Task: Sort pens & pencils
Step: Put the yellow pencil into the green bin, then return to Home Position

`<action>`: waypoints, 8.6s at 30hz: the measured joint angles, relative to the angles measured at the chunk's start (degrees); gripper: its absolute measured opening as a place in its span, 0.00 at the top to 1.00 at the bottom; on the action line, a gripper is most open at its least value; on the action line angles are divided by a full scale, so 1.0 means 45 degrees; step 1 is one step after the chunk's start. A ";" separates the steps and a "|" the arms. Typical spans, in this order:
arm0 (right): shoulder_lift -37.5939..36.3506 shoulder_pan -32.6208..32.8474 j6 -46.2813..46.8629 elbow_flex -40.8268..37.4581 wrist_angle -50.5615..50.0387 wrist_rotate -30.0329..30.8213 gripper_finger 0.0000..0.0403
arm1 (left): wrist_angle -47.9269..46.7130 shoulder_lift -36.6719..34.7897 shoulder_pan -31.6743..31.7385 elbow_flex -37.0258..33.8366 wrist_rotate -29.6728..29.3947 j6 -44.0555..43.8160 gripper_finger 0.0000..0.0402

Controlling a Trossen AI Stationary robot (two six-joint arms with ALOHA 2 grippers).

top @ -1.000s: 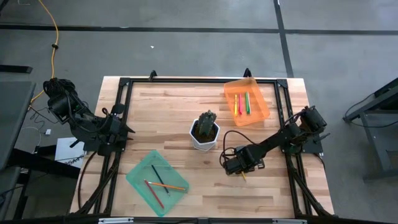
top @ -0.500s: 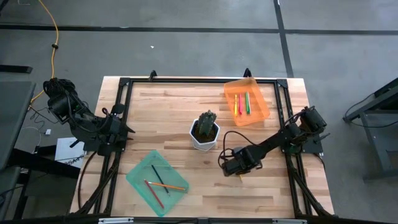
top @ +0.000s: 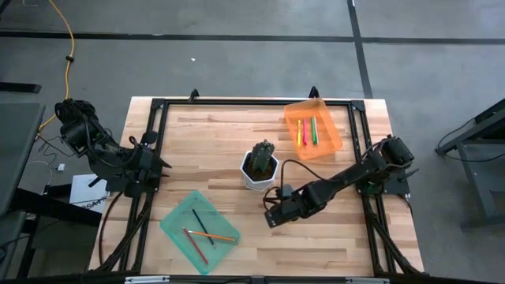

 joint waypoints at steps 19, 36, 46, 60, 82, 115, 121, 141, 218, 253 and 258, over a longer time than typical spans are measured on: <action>-0.0009 0.0005 -0.5103 0.4304 0.1923 0.2188 0.97 | 0.2844 0.0000 0.0004 0.0005 -0.1035 -0.0488 0.73; -0.0019 -0.0175 -0.9394 0.5698 0.4097 0.3097 0.97 | 0.7980 0.1148 0.0004 0.0005 -0.2310 -0.0055 0.73; -0.0024 -0.0253 -1.1084 0.6879 0.4125 0.3025 0.97 | 1.0165 0.2908 0.0016 0.0000 -0.2736 -0.0040 0.73; -0.0019 -0.0253 -1.2240 0.7464 0.4292 0.2651 0.97 | 1.3624 0.4248 0.0424 0.0000 -0.2740 0.0514 0.73; -0.0019 -0.0248 -1.2439 0.7464 0.4347 0.2315 0.97 | 1.4859 0.4794 0.1782 -0.0005 -0.0755 0.0955 0.74; -0.0110 -0.0248 -1.3525 0.7454 0.5208 0.2304 0.66 | 1.4048 0.4608 0.1781 -0.0005 -0.0241 0.1178 0.93; -0.0601 -0.0243 -1.3686 0.7454 0.5044 0.2495 0.65 | 1.2816 0.3917 0.1754 -0.0010 -0.0038 0.0843 0.96; -0.1229 -0.0160 -1.3153 0.7457 0.3308 0.4209 0.65 | 0.5341 0.4778 0.0452 -0.0010 0.2994 -0.1796 0.97; -0.7103 0.4430 -1.8253 0.7435 0.2953 1.0575 0.65 | 1.3983 0.2543 -0.6252 0.6193 0.9369 2.0059 0.71; -0.6052 0.4425 -1.6247 0.7435 0.2849 1.3015 0.65 | 1.2912 0.1596 -0.6252 0.6198 0.0707 2.2925 0.83; -0.6067 0.4425 -1.6290 0.7435 0.2797 1.3013 0.65 | 1.2452 0.0979 -0.6252 0.6198 0.5043 2.1684 0.83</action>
